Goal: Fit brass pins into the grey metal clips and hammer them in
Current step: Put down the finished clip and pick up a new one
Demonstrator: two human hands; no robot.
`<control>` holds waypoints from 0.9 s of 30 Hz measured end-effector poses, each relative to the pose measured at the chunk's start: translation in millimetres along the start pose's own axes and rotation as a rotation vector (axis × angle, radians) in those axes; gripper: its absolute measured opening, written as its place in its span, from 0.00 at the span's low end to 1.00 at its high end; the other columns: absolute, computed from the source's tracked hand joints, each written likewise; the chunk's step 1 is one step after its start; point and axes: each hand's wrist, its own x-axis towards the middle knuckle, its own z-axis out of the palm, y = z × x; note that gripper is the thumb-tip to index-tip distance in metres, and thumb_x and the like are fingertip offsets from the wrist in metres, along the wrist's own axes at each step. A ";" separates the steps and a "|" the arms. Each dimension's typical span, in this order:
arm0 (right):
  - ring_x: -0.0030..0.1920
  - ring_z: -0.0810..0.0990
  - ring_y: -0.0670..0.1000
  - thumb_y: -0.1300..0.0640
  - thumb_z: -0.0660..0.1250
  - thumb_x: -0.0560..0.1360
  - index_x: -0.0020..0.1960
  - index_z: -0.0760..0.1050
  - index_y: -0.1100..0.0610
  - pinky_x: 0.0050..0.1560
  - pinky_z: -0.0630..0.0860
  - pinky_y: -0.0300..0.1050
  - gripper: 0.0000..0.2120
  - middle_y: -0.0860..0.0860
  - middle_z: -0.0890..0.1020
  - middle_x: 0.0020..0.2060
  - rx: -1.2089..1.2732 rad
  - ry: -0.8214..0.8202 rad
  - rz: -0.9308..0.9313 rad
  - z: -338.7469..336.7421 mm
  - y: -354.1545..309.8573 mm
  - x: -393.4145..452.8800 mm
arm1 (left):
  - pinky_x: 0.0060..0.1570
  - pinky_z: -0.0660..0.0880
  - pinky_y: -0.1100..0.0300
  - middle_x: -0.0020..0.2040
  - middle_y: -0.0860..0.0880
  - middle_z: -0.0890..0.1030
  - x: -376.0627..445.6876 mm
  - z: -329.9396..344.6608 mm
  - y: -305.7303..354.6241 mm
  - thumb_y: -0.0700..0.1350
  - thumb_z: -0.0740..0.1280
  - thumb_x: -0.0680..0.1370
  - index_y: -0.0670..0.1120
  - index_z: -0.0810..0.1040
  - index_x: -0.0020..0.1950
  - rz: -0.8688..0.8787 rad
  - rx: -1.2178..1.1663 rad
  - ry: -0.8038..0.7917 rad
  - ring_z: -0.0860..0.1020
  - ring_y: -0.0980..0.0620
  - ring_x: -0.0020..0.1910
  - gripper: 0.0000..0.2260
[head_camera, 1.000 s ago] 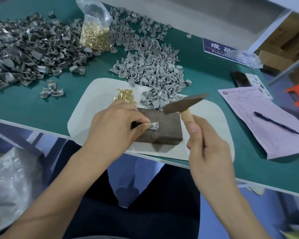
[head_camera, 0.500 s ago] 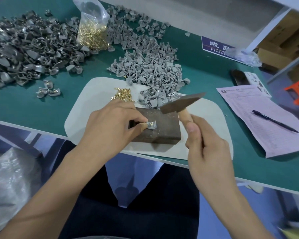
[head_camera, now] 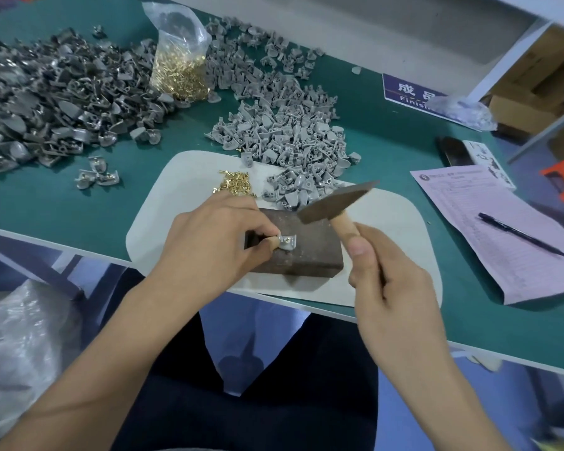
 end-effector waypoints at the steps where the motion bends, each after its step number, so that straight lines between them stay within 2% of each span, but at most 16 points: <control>1: 0.33 0.72 0.52 0.35 0.48 0.83 0.60 0.74 0.38 0.35 0.73 0.53 0.18 0.47 0.73 0.31 0.011 -0.009 0.001 0.6 -0.5 -1.3 | 0.37 0.75 0.53 0.42 0.60 0.79 0.3 -0.4 0.0 0.56 0.72 0.74 0.60 0.83 0.43 -0.001 0.002 -0.001 0.74 0.57 0.48 0.02; 4: 0.33 0.73 0.51 0.34 0.47 0.82 0.58 0.72 0.35 0.34 0.72 0.50 0.17 0.42 0.75 0.31 -0.071 -0.144 0.014 1.7 1.7 -3.1 | 0.37 0.75 0.52 0.42 0.60 0.79 -0.1 -0.6 -0.2 0.57 0.72 0.74 0.60 0.83 0.43 0.001 0.010 -0.004 0.74 0.57 0.48 0.03; 6: 0.33 0.71 0.48 0.34 0.49 0.82 0.62 0.73 0.32 0.36 0.74 0.47 0.17 0.35 0.75 0.34 -0.088 -0.088 0.044 -2.2 9.5 0.9 | 0.38 0.75 0.53 0.42 0.61 0.78 -0.1 -0.7 -0.1 0.57 0.72 0.74 0.60 0.83 0.42 -0.011 -0.002 -0.012 0.74 0.58 0.49 0.03; 8: 0.36 0.72 0.45 0.35 0.51 0.84 0.65 0.72 0.32 0.39 0.74 0.48 0.16 0.34 0.77 0.37 -0.106 0.021 0.091 -5.5 18.9 8.7 | 0.40 0.75 0.52 0.42 0.61 0.78 -0.1 -0.5 -0.1 0.57 0.71 0.75 0.60 0.83 0.43 -0.023 -0.010 -0.022 0.74 0.59 0.49 0.03; 10: 0.45 0.77 0.50 0.39 0.51 0.85 0.69 0.71 0.35 0.43 0.74 0.50 0.16 0.39 0.81 0.47 -0.223 0.089 0.155 -4.9 30.3 18.1 | 0.40 0.76 0.52 0.42 0.61 0.78 -0.4 -0.3 0.4 0.57 0.71 0.75 0.61 0.83 0.43 -0.027 -0.010 -0.025 0.73 0.59 0.50 0.02; 12: 0.51 0.79 0.58 0.44 0.53 0.86 0.71 0.70 0.38 0.46 0.73 0.53 0.17 0.47 0.80 0.54 -0.339 0.121 0.237 -1.6 44.3 25.7 | 0.40 0.76 0.52 0.42 0.61 0.78 -0.7 -0.4 0.3 0.56 0.71 0.75 0.61 0.83 0.43 -0.030 -0.008 -0.028 0.73 0.58 0.50 0.02; 15: 0.51 0.79 0.61 0.50 0.57 0.84 0.73 0.71 0.39 0.46 0.71 0.53 0.18 0.52 0.76 0.53 -0.359 0.117 0.315 7.4 58.1 28.1 | 0.40 0.75 0.53 0.42 0.61 0.78 -1.3 -0.2 0.4 0.56 0.71 0.75 0.61 0.82 0.43 -0.032 -0.008 -0.031 0.73 0.58 0.50 0.02; 18: 0.53 0.77 0.60 0.52 0.58 0.84 0.72 0.73 0.40 0.46 0.68 0.52 0.19 0.52 0.76 0.51 -0.390 0.080 0.334 16.8 61.7 23.6 | 0.40 0.74 0.54 0.42 0.61 0.77 -1.6 1.9 -0.7 0.56 0.71 0.75 0.61 0.82 0.43 -0.034 -0.019 -0.030 0.72 0.59 0.50 0.02; 20: 0.58 0.74 0.59 0.52 0.62 0.83 0.70 0.76 0.42 0.53 0.67 0.54 0.17 0.52 0.79 0.54 -0.455 0.098 0.280 21.8 58.0 21.8 | 0.41 0.75 0.53 0.43 0.61 0.77 -2.0 3.7 -2.8 0.56 0.71 0.75 0.61 0.81 0.43 -0.037 -0.045 -0.033 0.72 0.58 0.50 0.02; 22: 0.61 0.73 0.58 0.51 0.65 0.82 0.65 0.80 0.45 0.58 0.64 0.54 0.13 0.50 0.81 0.57 -0.387 0.153 0.149 26.9 45.5 25.2 | 0.42 0.76 0.51 0.43 0.60 0.78 -2.6 7.0 -2.9 0.55 0.70 0.75 0.60 0.81 0.43 -0.039 -0.089 -0.019 0.72 0.57 0.51 0.02; 25: 0.55 0.78 0.52 0.47 0.67 0.80 0.57 0.83 0.45 0.57 0.69 0.55 0.09 0.43 0.84 0.51 -0.116 0.149 -0.078 39.0 11.9 35.3 | 0.43 0.75 0.54 0.44 0.60 0.77 -4.9 13.7 0.8 0.53 0.70 0.74 0.58 0.79 0.43 -0.050 -0.117 0.051 0.73 0.58 0.51 0.02; 27: 0.51 0.79 0.49 0.47 0.70 0.77 0.53 0.84 0.43 0.55 0.70 0.55 0.07 0.40 0.85 0.46 -0.041 0.099 -0.180 51.5 -12.0 43.5 | 0.43 0.74 0.58 0.44 0.60 0.76 -8.2 14.3 -2.7 0.54 0.67 0.74 0.57 0.78 0.45 -0.089 -0.168 0.120 0.74 0.59 0.49 0.03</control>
